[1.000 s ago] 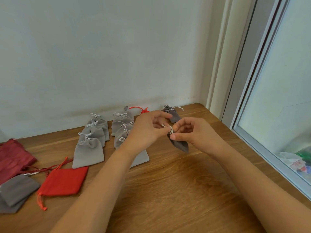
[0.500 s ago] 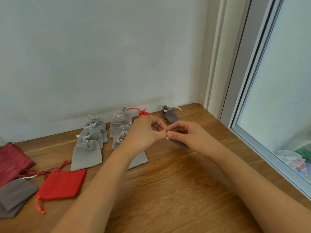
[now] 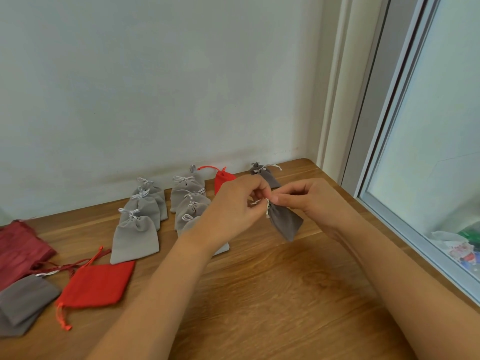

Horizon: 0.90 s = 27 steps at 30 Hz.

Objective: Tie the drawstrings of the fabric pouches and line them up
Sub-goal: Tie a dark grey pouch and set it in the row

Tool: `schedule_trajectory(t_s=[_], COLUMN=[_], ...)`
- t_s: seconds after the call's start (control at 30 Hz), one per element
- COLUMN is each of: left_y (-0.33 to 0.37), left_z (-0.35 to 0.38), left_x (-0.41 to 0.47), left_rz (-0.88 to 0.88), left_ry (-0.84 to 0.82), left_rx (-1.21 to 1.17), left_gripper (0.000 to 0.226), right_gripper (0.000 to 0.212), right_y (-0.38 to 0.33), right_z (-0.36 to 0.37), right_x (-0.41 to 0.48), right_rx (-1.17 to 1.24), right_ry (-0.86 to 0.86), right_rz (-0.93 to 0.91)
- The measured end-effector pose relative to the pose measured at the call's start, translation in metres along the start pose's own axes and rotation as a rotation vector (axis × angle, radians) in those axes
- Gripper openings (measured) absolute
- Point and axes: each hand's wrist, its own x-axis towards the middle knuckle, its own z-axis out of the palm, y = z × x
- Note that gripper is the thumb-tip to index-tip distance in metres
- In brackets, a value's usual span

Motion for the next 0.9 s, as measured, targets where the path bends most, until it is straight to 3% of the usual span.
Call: schedule_trajectory(t_s=[0.13, 0.3, 0.4, 0.57, 0.73, 0.9], left_y=[-0.003, -0.003, -0.004, -0.009, -0.009, -0.009], left_z=[0.003, 0.011, 0.012, 0.013, 0.012, 0.005], left_x=[-0.002, -0.004, -0.004, -0.003, -0.002, 0.001], left_rz=[0.109, 0.247, 0.274, 0.217, 0.202, 0.048], left_ry=[0.009, 0.034, 0.041, 0.067, 0.107, 0.085], left_rx=[0.04, 0.088, 0.085, 0.06, 0.072, 0.085], left_gripper=[0.009, 0.007, 0.011, 0.008, 0.011, 0.009], right_gripper=[0.026, 0.019, 0.017, 0.011, 0.006, 0.001], right_y=[-0.002, -0.005, -0.005, -0.002, -0.001, 0.0], right_z=[-0.005, -0.018, -0.019, -0.012, -0.012, -0.005], right_x=[0.0, 0.0, -0.001, 0.0, 0.0, 0.0], right_rx=[0.057, 0.141, 0.025, -0.149, -0.188, -0.231], right_ry=[-0.09, -0.214, -0.2, -0.081, -0.064, -0.063], right_rz=[0.052, 0.124, 0.045, -0.138, -0.187, -0.191])
